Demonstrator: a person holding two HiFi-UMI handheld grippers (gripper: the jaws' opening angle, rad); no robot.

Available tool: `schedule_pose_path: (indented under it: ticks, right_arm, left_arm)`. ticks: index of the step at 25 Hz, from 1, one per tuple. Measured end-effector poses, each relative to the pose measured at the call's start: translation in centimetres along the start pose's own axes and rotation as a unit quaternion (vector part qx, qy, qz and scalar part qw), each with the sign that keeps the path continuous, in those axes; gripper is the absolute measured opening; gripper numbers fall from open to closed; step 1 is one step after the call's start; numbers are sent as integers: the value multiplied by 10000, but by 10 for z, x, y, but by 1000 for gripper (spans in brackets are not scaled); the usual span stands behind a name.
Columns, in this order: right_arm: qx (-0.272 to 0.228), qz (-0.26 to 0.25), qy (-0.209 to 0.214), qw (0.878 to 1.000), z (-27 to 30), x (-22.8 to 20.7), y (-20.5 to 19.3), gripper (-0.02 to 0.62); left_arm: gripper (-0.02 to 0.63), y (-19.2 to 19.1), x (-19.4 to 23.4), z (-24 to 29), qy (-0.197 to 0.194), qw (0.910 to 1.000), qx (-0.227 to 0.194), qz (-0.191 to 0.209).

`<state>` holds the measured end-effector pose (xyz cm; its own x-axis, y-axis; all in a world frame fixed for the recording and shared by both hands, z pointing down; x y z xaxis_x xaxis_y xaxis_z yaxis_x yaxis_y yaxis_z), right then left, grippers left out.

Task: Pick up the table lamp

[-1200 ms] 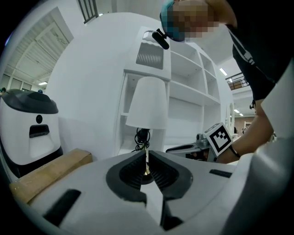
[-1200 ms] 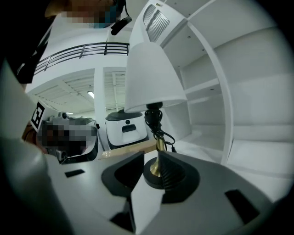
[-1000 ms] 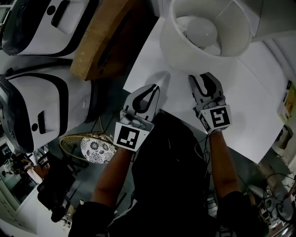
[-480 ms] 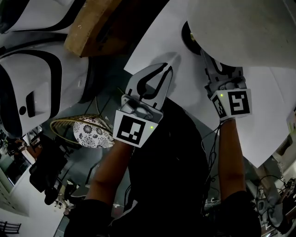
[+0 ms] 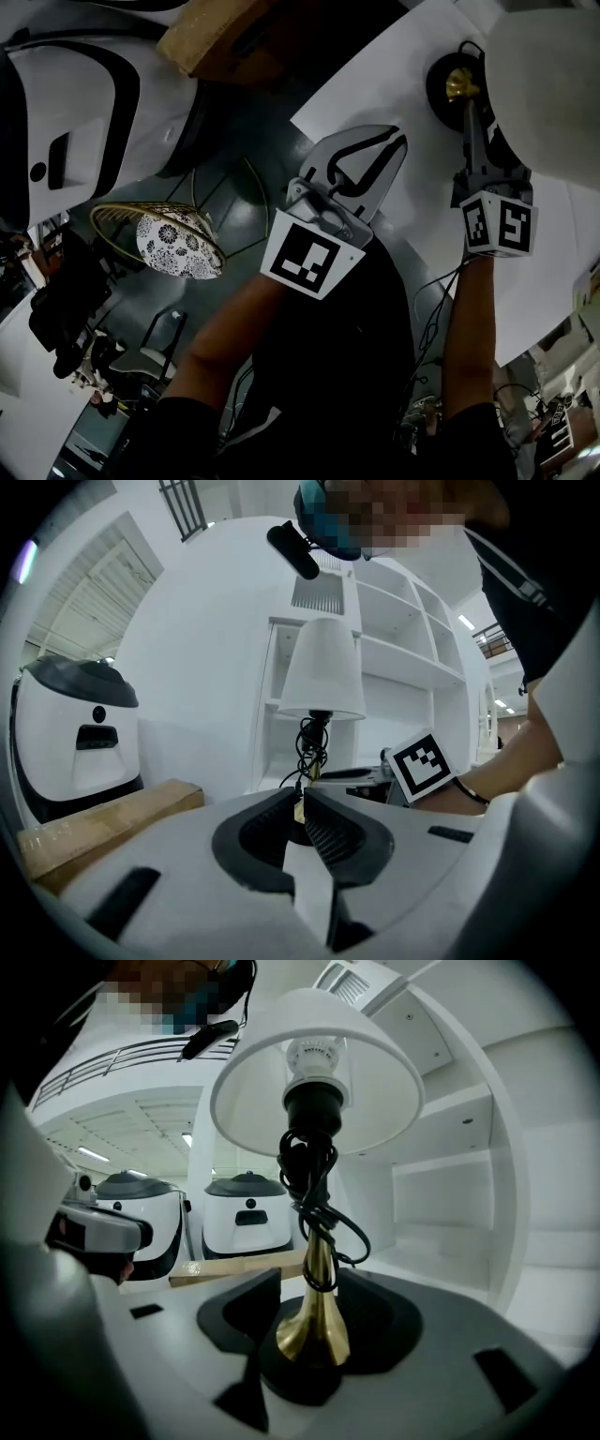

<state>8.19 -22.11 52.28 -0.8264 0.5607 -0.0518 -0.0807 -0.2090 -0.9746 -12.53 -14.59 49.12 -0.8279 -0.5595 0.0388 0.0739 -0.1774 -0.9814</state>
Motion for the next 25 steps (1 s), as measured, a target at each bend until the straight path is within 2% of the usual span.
schedule_pose_path:
  ticks: [4,10,13,21,25]
  right_arm:
    - [-49,131,-159,9998,1,-4,1,178]
    - [-143,247,-237,9993,9,-9,0,176]
    - [-253,278,-337,9987,8,-7,-1,143]
    - [-242,102,-212,9994,14,-4,-3,140]
    - [-259,126,-66,9996,19,-2,-7,140]
  left_arm:
    - [18,0,-1,-1,120,9999,0,-38]
    - [18,0,-1,-1,37,9999,17,108]
    - [18,-2,3,-8,10,9998,137,116]
    - [18,-2,4,-6,116,9997,179,-138]
    - [18,2,4,1,217,9996,161,-91]
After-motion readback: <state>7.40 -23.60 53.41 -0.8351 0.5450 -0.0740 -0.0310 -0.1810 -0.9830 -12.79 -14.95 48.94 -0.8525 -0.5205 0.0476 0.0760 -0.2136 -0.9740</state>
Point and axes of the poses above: the fingertips, and each gripper's own axes: z forward along the fingers, x to its left, y out of its top, the point moved 9 cm from there along -z, backward along the fingers, and after that the axes turned 6 degrees about y, right-handed, at the moved point
